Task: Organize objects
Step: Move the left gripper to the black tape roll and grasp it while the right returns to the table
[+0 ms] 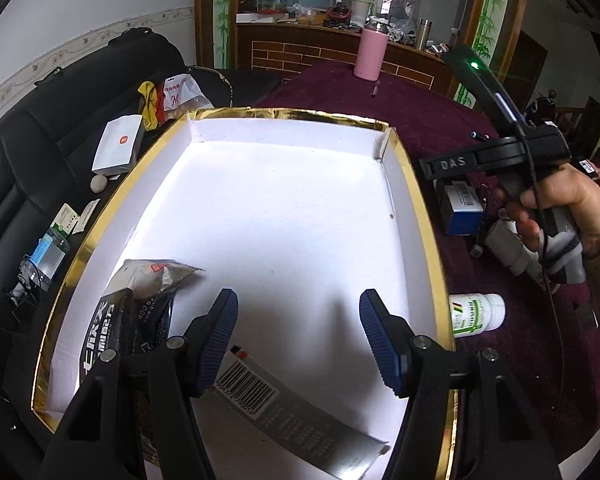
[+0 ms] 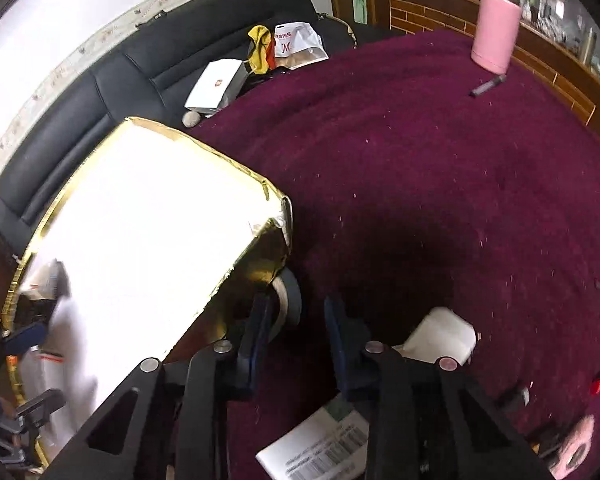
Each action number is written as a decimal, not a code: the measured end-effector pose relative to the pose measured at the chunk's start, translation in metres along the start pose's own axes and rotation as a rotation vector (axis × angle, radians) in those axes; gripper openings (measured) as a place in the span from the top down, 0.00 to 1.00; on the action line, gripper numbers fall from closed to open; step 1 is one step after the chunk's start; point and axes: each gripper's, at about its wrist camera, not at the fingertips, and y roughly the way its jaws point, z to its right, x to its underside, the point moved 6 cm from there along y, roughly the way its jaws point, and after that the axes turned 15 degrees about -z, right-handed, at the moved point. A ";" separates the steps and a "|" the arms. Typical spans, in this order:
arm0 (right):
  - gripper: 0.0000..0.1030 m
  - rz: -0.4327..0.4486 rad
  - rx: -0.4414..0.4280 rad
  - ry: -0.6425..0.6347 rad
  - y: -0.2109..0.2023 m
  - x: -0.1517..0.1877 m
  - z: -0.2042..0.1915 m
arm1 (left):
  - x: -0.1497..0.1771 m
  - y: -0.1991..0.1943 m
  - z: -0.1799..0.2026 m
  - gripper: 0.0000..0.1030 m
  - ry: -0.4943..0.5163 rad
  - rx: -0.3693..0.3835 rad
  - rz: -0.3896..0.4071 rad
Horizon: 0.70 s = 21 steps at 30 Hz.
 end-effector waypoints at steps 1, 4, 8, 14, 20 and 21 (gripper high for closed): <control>0.75 -0.004 0.032 -0.016 0.005 -0.001 -0.003 | 0.001 0.002 0.000 0.39 -0.001 0.002 -0.005; 0.77 -0.021 0.107 -0.027 0.007 -0.001 -0.007 | 0.002 0.008 -0.001 0.39 -0.005 0.002 -0.020; 0.80 -0.076 0.196 -0.017 0.003 0.013 0.003 | 0.004 0.011 -0.004 0.39 -0.009 -0.003 -0.031; 0.82 -0.109 0.146 -0.024 -0.018 0.063 0.023 | 0.003 0.007 -0.003 0.39 -0.010 -0.019 -0.025; 0.80 -0.139 0.211 -0.036 -0.039 0.123 0.035 | -0.010 -0.018 0.008 0.39 0.000 -0.015 0.037; 0.80 -0.106 0.179 -0.024 -0.047 0.129 0.039 | -0.013 -0.022 0.014 0.39 0.006 -0.008 0.045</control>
